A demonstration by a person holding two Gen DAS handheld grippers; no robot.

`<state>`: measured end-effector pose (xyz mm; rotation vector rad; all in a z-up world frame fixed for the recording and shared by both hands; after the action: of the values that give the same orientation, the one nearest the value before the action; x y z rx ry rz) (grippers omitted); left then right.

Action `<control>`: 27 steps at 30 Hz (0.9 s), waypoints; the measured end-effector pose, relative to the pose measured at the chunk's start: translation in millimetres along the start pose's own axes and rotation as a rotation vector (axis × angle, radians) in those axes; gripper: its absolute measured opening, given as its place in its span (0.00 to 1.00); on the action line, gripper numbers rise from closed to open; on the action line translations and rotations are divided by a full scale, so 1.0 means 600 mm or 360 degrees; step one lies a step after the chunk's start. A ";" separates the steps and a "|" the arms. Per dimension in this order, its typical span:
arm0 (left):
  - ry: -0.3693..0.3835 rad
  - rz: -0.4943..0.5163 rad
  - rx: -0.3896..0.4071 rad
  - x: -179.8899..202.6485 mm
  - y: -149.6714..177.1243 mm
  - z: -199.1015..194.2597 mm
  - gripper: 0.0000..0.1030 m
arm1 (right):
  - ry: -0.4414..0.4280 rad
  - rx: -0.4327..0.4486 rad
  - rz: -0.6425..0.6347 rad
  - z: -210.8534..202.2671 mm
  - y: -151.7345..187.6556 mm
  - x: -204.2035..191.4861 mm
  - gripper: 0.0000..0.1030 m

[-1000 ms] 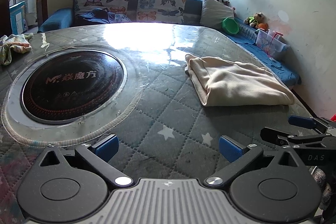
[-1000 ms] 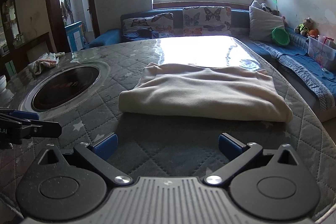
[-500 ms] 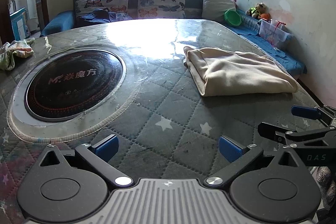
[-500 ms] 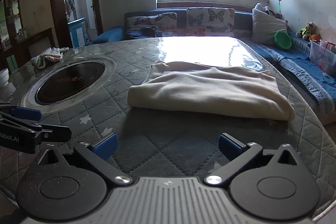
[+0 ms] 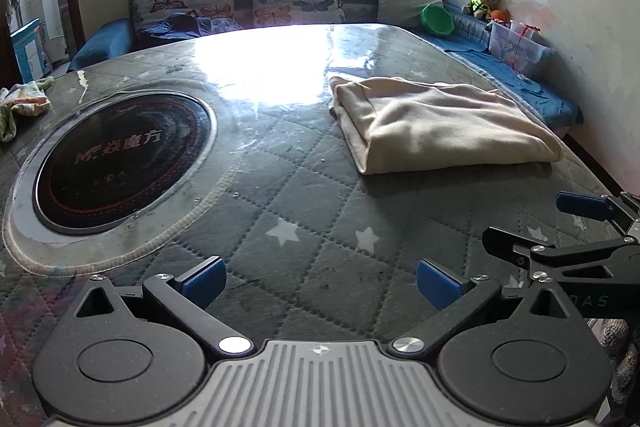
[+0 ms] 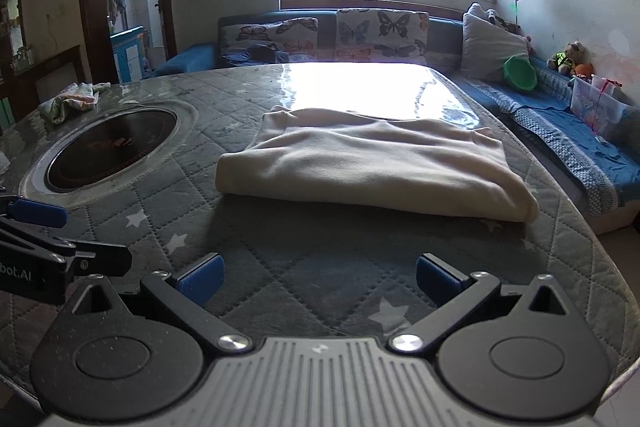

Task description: Fold clothes

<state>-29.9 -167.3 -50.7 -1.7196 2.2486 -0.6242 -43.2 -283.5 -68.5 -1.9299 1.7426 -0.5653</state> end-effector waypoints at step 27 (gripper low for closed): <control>-0.0108 0.0106 -0.0056 0.067 -0.035 0.042 1.00 | 0.0212 -0.0104 0.0178 0.014 0.014 0.078 1.00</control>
<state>-12.1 -215.1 -60.7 -1.6486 2.2724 -0.5070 -39.9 -330.2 -80.7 -1.8615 1.9612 -0.6159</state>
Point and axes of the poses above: each gripper's, at about its wrist camera, not at the fingertips, and z roughly the way its jaws point, x to its right, y to its underside, the point moved 10 cm from there along z, roughly the way its jaws point, and after that the axes turned 15 degrees about -x, right-handed, at the moved point
